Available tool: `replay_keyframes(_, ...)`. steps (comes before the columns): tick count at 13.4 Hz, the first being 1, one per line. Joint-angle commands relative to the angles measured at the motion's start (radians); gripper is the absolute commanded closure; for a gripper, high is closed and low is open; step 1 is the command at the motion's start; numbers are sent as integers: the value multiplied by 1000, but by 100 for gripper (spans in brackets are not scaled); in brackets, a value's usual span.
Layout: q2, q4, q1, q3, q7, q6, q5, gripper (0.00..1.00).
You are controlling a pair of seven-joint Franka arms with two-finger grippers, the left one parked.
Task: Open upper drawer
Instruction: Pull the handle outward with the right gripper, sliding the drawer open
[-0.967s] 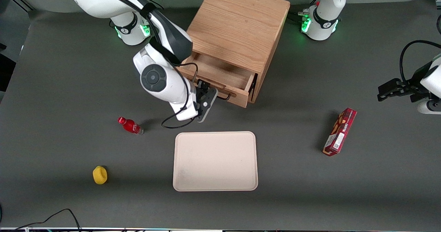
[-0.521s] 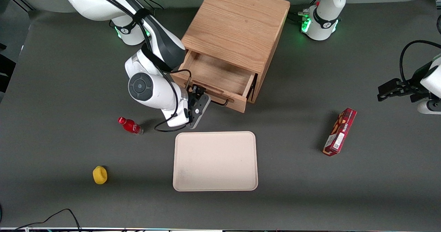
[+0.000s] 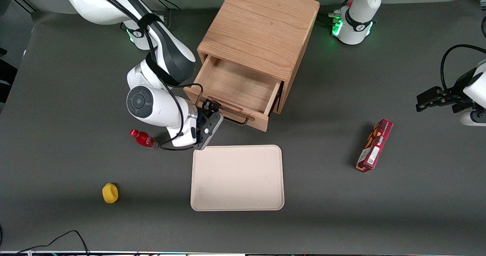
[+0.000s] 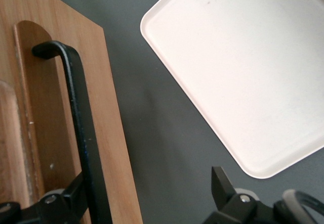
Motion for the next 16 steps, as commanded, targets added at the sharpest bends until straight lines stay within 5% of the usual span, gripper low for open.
replay_keyframes(1, 0, 16, 14, -35, -24, 16, 25, 0)
replay_keyframes(16, 42, 120, 11, -105, -27, 46, 53, 0)
